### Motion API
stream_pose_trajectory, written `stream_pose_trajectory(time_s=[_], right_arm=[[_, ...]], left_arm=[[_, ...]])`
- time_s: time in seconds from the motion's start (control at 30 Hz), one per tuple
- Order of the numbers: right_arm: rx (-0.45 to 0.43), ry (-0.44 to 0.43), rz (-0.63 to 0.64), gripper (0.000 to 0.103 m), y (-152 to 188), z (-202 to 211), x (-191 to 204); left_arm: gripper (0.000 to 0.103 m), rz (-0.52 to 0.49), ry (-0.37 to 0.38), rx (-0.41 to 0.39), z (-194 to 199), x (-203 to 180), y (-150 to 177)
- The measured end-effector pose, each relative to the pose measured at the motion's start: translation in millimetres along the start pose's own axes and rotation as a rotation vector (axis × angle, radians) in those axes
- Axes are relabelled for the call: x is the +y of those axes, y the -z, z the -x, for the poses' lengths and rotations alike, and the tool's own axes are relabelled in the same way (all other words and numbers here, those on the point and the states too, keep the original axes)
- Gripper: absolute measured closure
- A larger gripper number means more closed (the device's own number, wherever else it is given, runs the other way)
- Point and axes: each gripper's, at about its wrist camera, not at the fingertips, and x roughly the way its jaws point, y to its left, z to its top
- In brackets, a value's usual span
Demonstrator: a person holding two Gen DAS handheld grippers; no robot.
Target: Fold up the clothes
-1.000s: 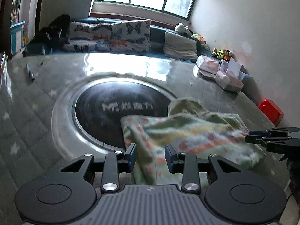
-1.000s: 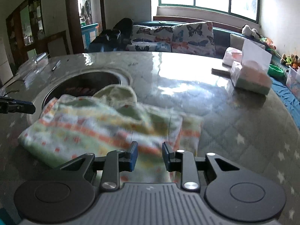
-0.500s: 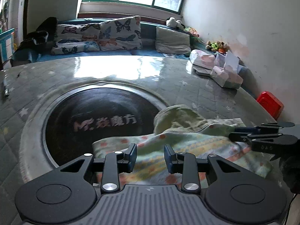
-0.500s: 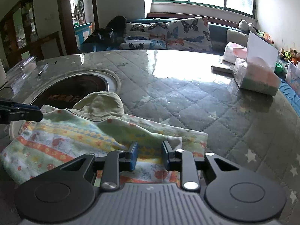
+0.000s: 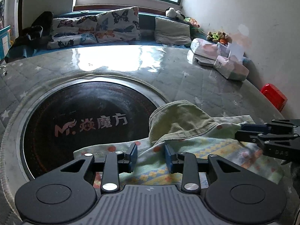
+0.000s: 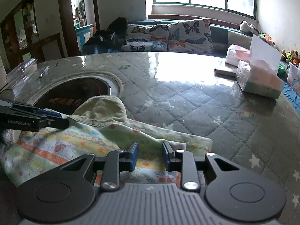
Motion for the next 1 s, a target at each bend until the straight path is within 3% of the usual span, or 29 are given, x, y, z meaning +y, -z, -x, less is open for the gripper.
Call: stream_pose_trajectory(time_s=[0.13, 0.2, 0.3, 0.47, 0.67, 1.0], right_arm=[[-0.019, -0.011, 0.02, 0.074, -1.4, 11.7, 6.7], [-0.029, -0.027, 0.032, 0.064, -1.4, 19.1, 12.0], [-0.036, -0.063, 0.055, 0.062, 1.6, 30.1, 23.7], [-0.038, -0.108, 0.091, 0.05, 12.3, 39.9, 45.3], [-0.03, -0.13, 0.109, 0.046, 24.1, 40.5, 61.2], [-0.032, -0.101, 0.148, 0.04, 40.4, 37.0, 70.2]], left_arm=[[0.069, -0.004, -0.005, -0.018, 9.2, -1.1, -0.6], [0.069, -0.01, -0.001, -0.032, 17.1, -3.0, 0.0], [0.067, -0.012, 0.01, -0.05, 31.2, -6.7, 3.4], [0.052, -0.034, 0.027, -0.069, 55.3, -16.8, 16.7], [0.045, -0.031, 0.011, -0.056, 66.1, -21.9, 35.5], [0.044, 0.004, -0.015, -0.038, 73.9, -19.3, 62.6]])
